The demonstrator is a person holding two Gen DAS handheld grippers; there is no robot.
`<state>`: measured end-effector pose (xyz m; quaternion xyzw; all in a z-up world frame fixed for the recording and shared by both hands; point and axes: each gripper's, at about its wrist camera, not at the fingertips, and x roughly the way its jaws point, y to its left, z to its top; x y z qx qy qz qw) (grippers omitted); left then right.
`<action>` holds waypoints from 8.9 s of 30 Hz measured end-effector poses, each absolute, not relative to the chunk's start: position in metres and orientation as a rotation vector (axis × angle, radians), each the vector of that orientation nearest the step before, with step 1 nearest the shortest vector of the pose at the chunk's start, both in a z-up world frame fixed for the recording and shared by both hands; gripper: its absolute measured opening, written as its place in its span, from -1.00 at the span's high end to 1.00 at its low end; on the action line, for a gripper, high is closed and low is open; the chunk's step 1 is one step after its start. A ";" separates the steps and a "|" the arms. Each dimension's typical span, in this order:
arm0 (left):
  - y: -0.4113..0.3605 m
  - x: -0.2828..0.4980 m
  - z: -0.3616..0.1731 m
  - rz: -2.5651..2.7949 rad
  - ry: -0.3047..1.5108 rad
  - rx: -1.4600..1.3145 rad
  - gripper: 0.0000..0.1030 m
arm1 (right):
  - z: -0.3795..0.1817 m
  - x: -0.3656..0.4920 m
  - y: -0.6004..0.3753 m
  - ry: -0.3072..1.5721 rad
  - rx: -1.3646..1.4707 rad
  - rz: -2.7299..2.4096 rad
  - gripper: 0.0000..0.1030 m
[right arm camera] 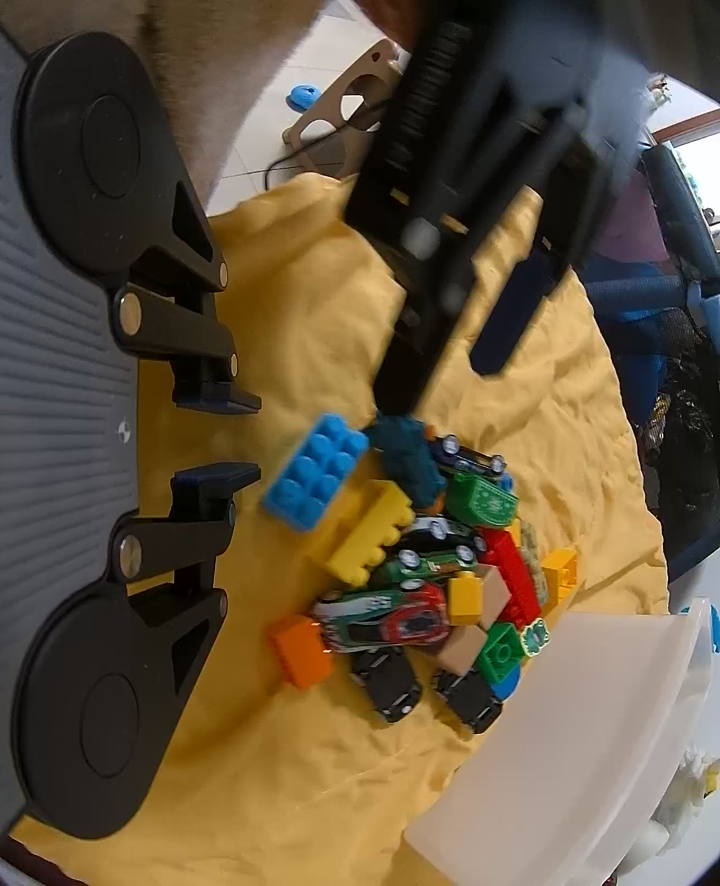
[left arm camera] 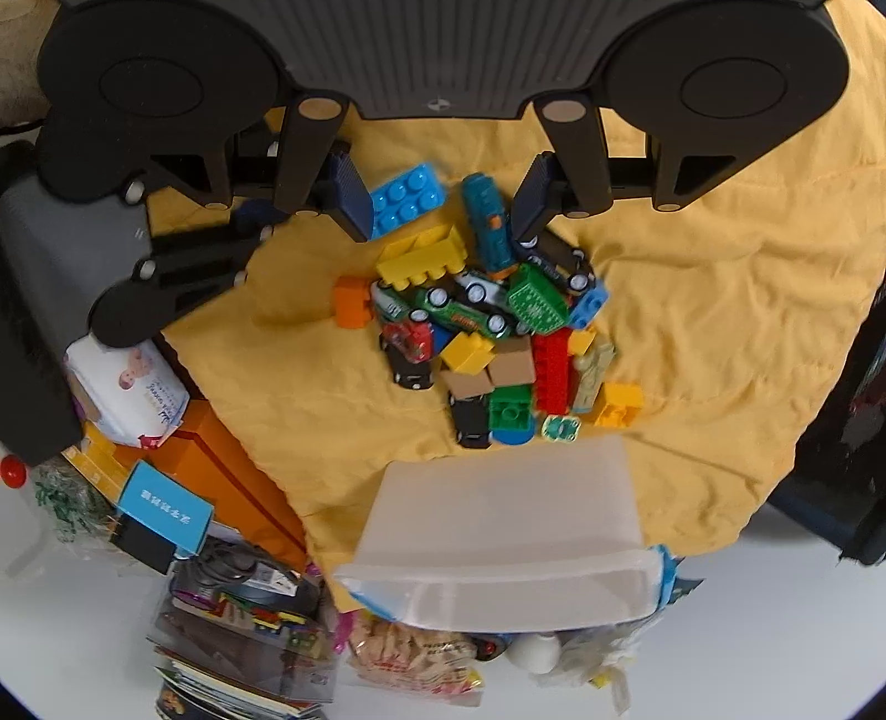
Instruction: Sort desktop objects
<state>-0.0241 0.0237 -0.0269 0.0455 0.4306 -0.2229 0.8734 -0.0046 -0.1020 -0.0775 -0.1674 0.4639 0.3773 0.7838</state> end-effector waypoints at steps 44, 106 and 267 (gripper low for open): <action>-0.021 -0.031 -0.078 -0.597 0.973 0.301 0.70 | -0.067 0.011 -0.154 1.082 -0.265 0.590 0.49; -0.007 -0.012 -0.059 -0.485 0.837 0.414 0.18 | -0.053 0.013 -0.173 0.944 -0.154 0.560 0.25; 0.028 -0.002 -0.073 -0.390 0.951 0.078 -0.18 | -0.089 0.045 -0.142 0.955 -0.136 0.455 -0.57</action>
